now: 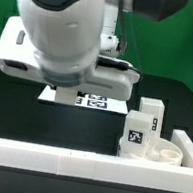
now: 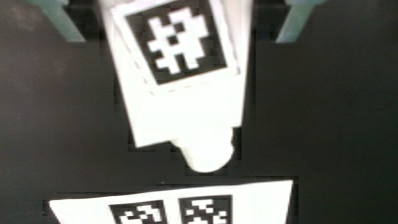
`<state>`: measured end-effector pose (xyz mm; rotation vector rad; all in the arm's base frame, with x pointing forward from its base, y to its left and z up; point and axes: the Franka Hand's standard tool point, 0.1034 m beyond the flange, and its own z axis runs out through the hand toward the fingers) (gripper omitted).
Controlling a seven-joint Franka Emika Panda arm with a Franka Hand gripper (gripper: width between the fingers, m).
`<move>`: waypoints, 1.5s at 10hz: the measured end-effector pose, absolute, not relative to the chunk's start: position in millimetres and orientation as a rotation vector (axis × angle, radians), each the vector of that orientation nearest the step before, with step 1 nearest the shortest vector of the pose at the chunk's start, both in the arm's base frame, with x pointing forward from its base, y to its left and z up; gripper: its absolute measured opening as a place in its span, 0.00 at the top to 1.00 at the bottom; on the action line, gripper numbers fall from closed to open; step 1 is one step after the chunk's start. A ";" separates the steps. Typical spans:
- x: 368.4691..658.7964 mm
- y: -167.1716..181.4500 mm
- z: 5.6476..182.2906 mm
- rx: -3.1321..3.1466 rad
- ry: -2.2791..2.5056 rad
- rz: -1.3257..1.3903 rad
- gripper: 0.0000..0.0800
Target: Assemble stool
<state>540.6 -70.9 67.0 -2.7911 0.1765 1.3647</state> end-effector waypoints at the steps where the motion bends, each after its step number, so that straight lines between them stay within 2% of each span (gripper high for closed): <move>1: 539.7 -73.8 65.7 -2.788 0.186 1.366 0.60; 3: 549.1 -73.3 63.3 -2.833 0.182 1.288 0.60; 5: 548.2 -60.1 74.0 -2.853 0.244 1.282 0.60; 7: 570.5 -36.0 101.8 -2.986 0.237 0.991 0.60; 11: 582.2 -29.4 104.1 -3.095 0.228 0.571 0.60; 13: 584.3 -6.7 133.5 -3.107 0.250 0.441 0.60; 15: 607.0 28.9 159.3 -3.124 0.235 0.185 0.60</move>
Offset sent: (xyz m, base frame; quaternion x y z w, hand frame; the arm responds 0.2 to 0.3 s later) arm -0.0195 0.0166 0.0095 0.0211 -0.0120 0.0579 0.9980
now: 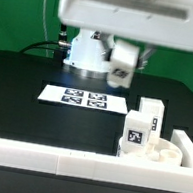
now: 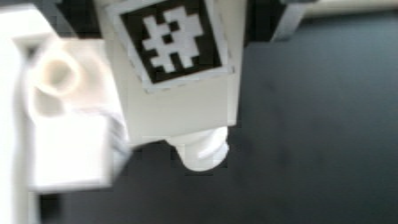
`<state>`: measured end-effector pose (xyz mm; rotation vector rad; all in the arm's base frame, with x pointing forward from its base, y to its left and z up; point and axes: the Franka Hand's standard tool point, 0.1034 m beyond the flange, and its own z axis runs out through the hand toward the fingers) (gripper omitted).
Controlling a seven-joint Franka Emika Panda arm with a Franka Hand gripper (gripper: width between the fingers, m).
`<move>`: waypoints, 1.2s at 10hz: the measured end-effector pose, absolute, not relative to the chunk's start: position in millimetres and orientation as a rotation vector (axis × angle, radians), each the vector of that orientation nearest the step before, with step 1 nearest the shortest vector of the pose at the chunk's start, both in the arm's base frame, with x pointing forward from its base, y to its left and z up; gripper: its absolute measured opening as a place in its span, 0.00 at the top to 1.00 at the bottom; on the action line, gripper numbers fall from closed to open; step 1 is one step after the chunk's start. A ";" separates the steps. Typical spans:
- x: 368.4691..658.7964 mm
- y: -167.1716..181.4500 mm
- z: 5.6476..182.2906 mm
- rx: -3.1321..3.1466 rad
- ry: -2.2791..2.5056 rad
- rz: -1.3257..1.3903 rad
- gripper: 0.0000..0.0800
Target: Assemble stool
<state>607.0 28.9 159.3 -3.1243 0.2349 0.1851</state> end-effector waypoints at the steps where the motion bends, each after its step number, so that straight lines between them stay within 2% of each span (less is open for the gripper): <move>1: 613.4 36.6 161.2 -3.126 0.212 0.031 0.60; 4: 619.6 41.5 158.7 -3.105 0.219 -0.273 0.60; 6: 623.1 76.4 162.0 -3.057 0.240 -0.435 0.60; 7: 634.4 96.5 166.2 -3.018 0.246 -0.552 0.60; 8: 638.9 111.5 160.8 -3.003 0.224 -0.609 0.60; 12: 637.3 109.0 155.7 -3.009 0.213 -0.593 0.60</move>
Offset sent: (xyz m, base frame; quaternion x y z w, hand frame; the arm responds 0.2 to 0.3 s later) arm 0.0000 0.0000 0.0000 0.0000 0.1296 0.0000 0.9916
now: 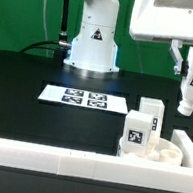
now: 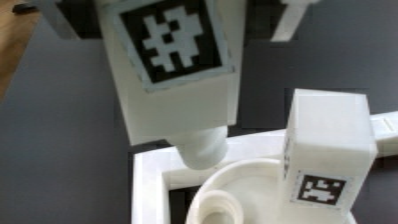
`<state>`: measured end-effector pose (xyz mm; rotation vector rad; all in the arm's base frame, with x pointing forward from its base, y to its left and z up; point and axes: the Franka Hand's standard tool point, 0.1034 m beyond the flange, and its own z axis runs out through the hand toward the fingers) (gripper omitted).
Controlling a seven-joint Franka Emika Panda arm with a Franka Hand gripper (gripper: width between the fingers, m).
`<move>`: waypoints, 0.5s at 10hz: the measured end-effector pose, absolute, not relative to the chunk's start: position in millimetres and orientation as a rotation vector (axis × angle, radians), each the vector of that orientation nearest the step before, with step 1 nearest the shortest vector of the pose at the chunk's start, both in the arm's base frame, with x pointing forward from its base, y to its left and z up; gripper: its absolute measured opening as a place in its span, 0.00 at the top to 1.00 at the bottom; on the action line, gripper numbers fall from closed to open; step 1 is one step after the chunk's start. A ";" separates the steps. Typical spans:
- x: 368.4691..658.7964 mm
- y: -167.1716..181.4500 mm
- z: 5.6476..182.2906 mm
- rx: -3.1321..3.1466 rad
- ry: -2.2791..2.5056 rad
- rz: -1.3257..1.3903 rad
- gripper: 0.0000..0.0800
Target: Assemble stool
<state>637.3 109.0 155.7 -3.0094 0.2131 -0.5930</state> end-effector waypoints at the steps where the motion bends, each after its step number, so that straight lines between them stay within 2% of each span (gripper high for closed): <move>1: 639.8 106.9 148.6 -2.989 0.223 -0.613 0.60; 3: 647.5 104.8 136.7 -2.958 0.230 -0.639 0.60; 5: 651.3 116.0 137.2 -2.924 0.225 -0.705 0.60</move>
Offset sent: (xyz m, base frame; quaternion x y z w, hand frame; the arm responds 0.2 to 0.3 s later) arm 0.0183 0.0358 -0.0109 0.1218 0.0649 0.0465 0.9893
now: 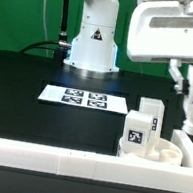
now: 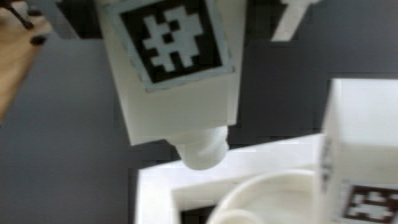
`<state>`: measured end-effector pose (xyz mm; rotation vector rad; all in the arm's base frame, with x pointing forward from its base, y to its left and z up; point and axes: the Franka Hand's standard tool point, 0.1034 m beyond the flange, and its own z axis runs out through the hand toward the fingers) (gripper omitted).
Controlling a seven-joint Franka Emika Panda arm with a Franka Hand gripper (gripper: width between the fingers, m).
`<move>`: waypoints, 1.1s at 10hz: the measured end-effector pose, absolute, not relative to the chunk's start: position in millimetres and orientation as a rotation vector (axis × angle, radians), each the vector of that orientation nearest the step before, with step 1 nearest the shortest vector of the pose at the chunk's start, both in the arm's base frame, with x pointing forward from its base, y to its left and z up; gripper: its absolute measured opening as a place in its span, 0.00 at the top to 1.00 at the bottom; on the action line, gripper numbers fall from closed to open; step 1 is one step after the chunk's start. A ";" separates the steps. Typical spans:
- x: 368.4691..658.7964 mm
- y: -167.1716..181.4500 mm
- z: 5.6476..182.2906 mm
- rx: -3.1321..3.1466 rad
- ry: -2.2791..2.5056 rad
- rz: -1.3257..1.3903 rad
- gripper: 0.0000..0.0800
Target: Assemble stool
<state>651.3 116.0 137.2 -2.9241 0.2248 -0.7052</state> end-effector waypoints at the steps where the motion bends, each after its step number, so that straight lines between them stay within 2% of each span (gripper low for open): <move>1: 650.9 113.5 136.1 -2.928 0.229 -0.698 0.60; 3: 650.6 112.5 135.2 -2.930 0.230 -0.697 0.60; 5: 647.5 98.5 123.0 -2.948 0.199 -0.712 0.60; 8: 646.2 95.5 108.7 -2.958 0.184 -0.734 0.60; 11: 645.8 97.4 107.3 -2.957 0.180 -0.735 0.60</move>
Offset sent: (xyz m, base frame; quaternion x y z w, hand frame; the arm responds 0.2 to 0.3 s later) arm -0.0100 -0.0154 -0.0217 0.0625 -0.0028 0.0110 0.9980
